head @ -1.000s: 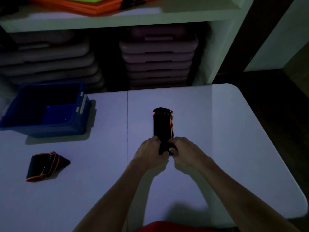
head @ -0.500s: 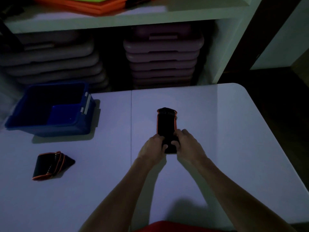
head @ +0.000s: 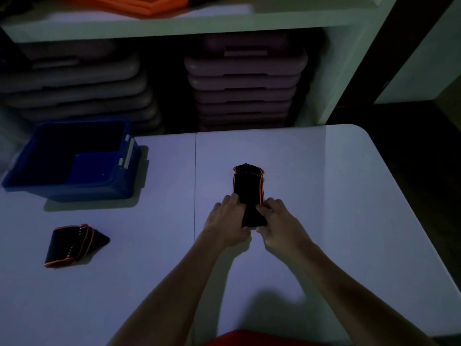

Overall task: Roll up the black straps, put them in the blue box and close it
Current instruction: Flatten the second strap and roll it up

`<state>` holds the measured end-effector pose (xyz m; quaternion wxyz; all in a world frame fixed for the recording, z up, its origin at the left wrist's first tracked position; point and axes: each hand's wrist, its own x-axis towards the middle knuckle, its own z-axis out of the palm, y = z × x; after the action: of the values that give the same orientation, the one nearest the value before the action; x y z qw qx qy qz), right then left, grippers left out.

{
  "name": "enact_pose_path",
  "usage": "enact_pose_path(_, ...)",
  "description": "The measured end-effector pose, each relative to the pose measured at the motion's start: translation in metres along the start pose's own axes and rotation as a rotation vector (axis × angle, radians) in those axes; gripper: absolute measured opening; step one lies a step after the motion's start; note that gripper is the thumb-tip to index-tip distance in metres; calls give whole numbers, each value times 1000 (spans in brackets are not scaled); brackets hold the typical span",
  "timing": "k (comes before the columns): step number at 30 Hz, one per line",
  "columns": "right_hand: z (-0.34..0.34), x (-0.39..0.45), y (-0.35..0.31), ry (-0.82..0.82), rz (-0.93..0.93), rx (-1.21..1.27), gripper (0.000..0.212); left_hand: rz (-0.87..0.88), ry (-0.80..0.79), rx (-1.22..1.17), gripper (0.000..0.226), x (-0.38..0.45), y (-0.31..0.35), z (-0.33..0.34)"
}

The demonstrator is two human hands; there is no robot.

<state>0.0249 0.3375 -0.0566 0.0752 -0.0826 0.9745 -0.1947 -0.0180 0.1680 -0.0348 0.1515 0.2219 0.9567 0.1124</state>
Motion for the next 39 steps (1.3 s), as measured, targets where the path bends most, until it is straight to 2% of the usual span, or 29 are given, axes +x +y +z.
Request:
enact_pose_path(4, -8, 4, 1, -15, 43, 83, 33, -9, 3, -111, 41, 1, -3, -6)
enact_pose_path(9, -17, 14, 2, -81, 100, 112, 13, -64, 4, -167, 30, 5, -3, -13)
enact_pose_path(14, -21, 24, -3, -149, 115, 98, 18, -122, 9, -120, 34, 8, 0, -10)
enact_pose_path(17, -22, 29, -6, -191, 194, 130, 10, -162, 43, -171, 33, 7, 2, -5)
enact_pose_path(19, -21, 33, -6, -233, 288, 169, 21, -170, 80, -193, 31, 5, 1, -2)
enact_pose_path(21, -17, 34, -9, -199, 346, 200, 19, -170, 92, -187, 32, 3, -1, 0)
enact_pose_path(24, -12, 27, -13, 31, 397, 264, 20, -158, 100, -162, 41, -1, -4, 4)
enact_pose_path(26, -9, 22, -12, 175, 317, 205, 21, -155, 94, -138, 46, -3, -6, 4)
enact_pose_path(28, -5, 18, -10, 226, 178, 111, 21, -141, 80, -103, 51, -1, -6, 4)
enact_pose_path(30, -2, 14, -10, 196, 99, 78, 24, -160, 61, -89, 54, 1, -4, 3)
enact_pose_path(34, 0, 10, -7, 105, 87, 89, 45, -234, -17, -104, 59, 6, -1, 4)
enact_pose_path(39, -6, 20, -6, 53, 89, 54, 32, -330, -10, -280, 69, 10, 2, 6)
